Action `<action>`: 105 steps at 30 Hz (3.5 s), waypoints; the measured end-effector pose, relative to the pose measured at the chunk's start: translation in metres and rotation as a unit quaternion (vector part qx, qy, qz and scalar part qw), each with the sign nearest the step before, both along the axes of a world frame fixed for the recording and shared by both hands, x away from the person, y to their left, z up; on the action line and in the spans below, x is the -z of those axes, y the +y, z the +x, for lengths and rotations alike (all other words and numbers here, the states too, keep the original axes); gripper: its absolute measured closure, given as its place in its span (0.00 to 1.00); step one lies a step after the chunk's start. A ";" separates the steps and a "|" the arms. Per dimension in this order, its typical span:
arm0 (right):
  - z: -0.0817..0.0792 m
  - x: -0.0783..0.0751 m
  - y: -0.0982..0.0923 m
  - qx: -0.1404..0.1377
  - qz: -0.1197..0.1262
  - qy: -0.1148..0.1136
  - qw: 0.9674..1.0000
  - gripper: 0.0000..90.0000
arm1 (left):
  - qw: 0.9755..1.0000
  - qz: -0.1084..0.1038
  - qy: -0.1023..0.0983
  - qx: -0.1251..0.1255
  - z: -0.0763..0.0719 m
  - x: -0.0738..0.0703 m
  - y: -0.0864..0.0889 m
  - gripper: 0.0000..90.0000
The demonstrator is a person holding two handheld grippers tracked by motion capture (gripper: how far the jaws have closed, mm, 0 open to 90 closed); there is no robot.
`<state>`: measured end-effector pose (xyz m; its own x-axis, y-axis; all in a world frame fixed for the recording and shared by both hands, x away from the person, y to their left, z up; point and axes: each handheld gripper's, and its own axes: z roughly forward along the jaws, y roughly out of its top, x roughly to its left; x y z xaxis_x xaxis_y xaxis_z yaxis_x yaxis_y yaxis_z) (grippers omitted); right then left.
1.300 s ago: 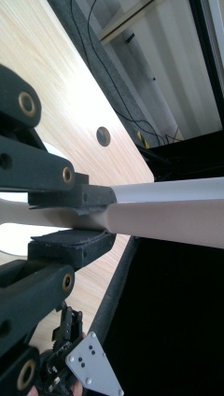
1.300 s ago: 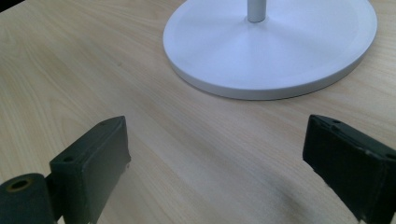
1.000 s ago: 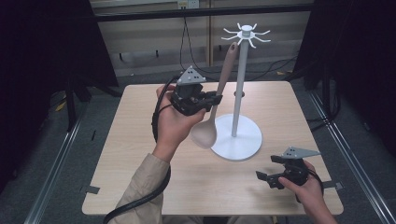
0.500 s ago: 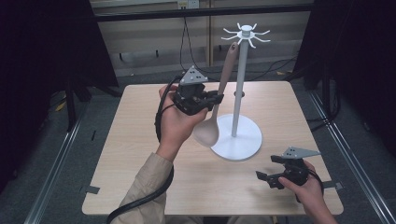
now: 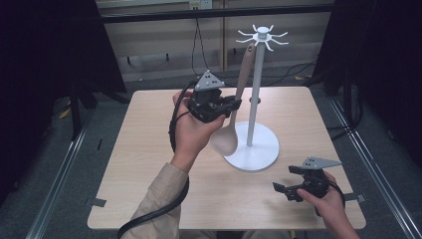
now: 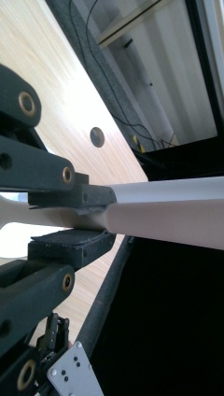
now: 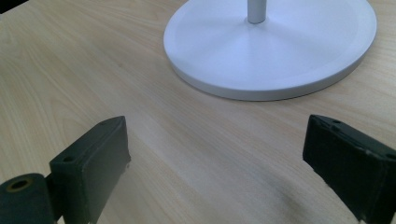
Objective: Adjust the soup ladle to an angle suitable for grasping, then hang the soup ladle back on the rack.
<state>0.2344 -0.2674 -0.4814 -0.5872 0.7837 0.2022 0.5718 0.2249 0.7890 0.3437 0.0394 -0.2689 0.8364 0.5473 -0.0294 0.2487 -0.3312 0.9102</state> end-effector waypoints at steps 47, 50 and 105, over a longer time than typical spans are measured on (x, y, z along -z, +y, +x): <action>0.000 -0.001 0.000 -0.002 0.000 0.000 1.000 0.08 | 1.000 -0.018 0.004 0.012 0.010 0.012 -0.012 0.86; 0.000 -0.001 0.001 -0.002 0.000 0.001 1.000 0.08 | 1.000 -0.020 0.005 0.011 0.011 0.013 -0.012 0.85; -0.001 -0.001 0.000 0.001 -0.003 0.000 1.000 0.08 | 1.000 -0.003 0.021 -0.008 0.000 0.056 0.031 0.18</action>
<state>0.2336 -0.2678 -0.4808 -0.5850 0.7865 0.1978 0.5727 0.2279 0.7875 0.3440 0.0702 -0.3254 0.8253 0.5607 -0.0675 0.2924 -0.3221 0.9004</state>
